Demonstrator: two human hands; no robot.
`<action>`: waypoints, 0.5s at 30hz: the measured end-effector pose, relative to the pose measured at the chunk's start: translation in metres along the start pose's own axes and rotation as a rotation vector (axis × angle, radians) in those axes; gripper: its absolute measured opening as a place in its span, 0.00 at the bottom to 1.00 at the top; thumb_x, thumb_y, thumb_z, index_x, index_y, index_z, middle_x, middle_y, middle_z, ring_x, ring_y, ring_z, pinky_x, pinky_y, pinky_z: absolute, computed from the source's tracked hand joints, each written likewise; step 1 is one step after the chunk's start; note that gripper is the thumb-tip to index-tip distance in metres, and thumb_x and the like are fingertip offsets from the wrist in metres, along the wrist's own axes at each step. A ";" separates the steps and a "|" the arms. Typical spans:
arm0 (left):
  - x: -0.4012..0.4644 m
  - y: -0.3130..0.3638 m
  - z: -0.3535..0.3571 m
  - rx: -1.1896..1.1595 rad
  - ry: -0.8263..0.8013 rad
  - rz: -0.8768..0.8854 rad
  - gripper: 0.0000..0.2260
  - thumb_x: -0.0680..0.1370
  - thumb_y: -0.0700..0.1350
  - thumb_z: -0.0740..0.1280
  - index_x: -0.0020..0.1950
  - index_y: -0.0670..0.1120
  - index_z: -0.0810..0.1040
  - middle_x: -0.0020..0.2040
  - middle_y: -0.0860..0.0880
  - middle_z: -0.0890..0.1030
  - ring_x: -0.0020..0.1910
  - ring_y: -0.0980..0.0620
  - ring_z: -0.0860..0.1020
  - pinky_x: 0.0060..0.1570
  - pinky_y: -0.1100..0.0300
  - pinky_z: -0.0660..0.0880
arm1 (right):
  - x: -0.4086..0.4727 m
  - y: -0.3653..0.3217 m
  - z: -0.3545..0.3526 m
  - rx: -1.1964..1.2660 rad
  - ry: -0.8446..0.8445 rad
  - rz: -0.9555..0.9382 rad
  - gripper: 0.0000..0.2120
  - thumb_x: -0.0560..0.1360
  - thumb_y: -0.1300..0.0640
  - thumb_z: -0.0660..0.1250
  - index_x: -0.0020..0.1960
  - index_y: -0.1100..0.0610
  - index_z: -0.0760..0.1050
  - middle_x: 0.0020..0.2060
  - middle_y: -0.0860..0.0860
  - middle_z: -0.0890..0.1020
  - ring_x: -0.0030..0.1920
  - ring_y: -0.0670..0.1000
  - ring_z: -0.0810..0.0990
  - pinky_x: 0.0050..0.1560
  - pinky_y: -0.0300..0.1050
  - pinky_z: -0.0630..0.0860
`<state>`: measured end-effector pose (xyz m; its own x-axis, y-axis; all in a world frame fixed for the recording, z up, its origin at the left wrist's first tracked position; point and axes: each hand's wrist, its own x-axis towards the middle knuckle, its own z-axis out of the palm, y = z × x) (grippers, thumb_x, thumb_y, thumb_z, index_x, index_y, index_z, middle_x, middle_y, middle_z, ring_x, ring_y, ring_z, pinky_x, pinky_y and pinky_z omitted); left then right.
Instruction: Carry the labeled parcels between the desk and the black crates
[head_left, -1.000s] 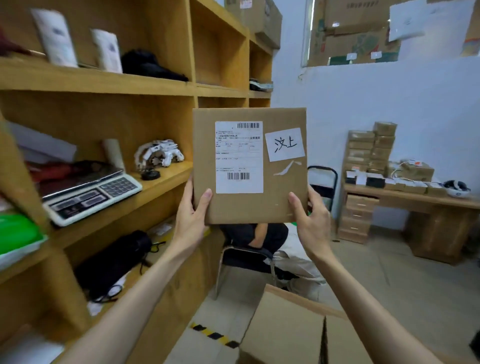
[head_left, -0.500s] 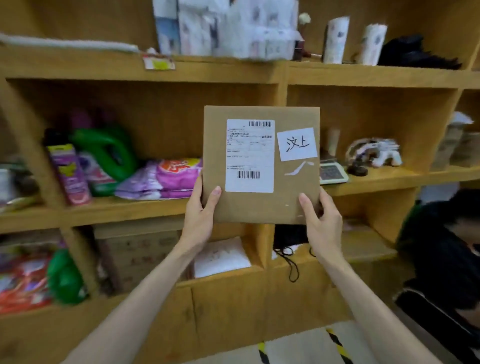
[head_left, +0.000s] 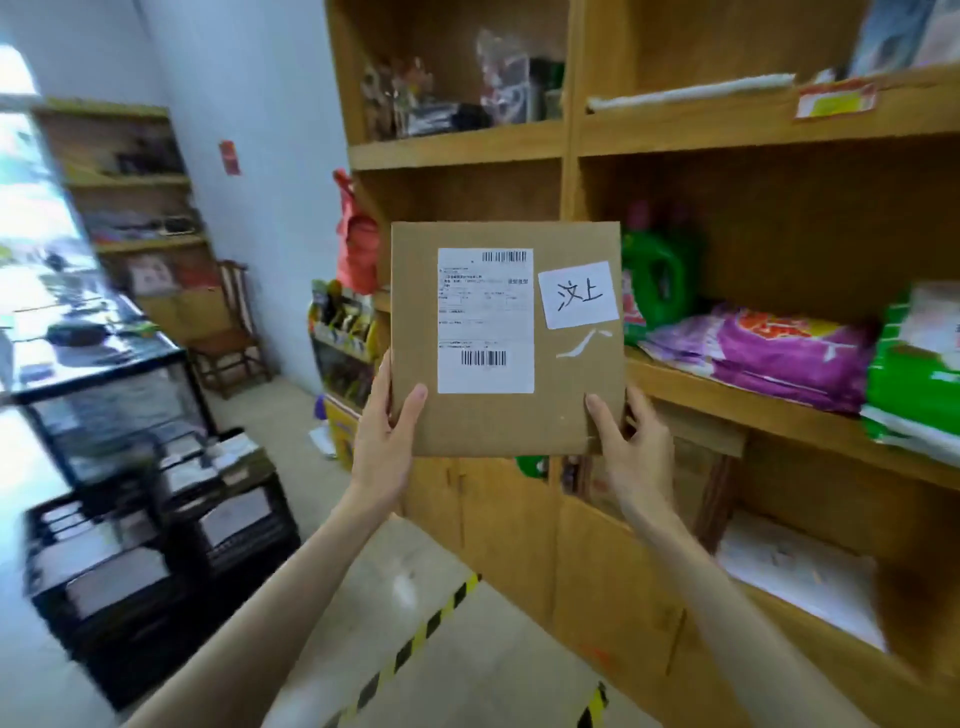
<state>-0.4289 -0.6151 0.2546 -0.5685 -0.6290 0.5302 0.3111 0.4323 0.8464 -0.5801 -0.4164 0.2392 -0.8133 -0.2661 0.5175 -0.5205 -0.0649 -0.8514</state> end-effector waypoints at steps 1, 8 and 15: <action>-0.007 0.003 -0.023 0.024 0.043 -0.013 0.25 0.85 0.49 0.61 0.82 0.51 0.61 0.75 0.56 0.72 0.72 0.58 0.72 0.70 0.58 0.72 | -0.004 -0.002 0.020 0.015 -0.044 0.000 0.20 0.81 0.51 0.66 0.72 0.52 0.73 0.59 0.45 0.81 0.58 0.45 0.80 0.50 0.36 0.79; -0.051 0.026 -0.160 0.107 0.287 -0.055 0.23 0.85 0.45 0.62 0.80 0.54 0.64 0.68 0.60 0.77 0.63 0.62 0.78 0.58 0.67 0.77 | -0.050 -0.044 0.146 0.184 -0.285 -0.019 0.19 0.81 0.53 0.67 0.71 0.51 0.72 0.61 0.46 0.80 0.61 0.45 0.77 0.61 0.45 0.76; -0.071 0.049 -0.286 0.143 0.492 -0.051 0.21 0.84 0.46 0.63 0.77 0.56 0.67 0.64 0.63 0.78 0.58 0.67 0.79 0.56 0.67 0.78 | -0.086 -0.103 0.272 0.300 -0.446 -0.066 0.15 0.80 0.57 0.68 0.64 0.44 0.72 0.54 0.35 0.78 0.56 0.32 0.77 0.53 0.28 0.74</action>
<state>-0.1559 -0.7341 0.2725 -0.1440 -0.8660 0.4788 0.1654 0.4560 0.8745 -0.3860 -0.6480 0.2586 -0.5583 -0.6302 0.5396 -0.4163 -0.3498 -0.8392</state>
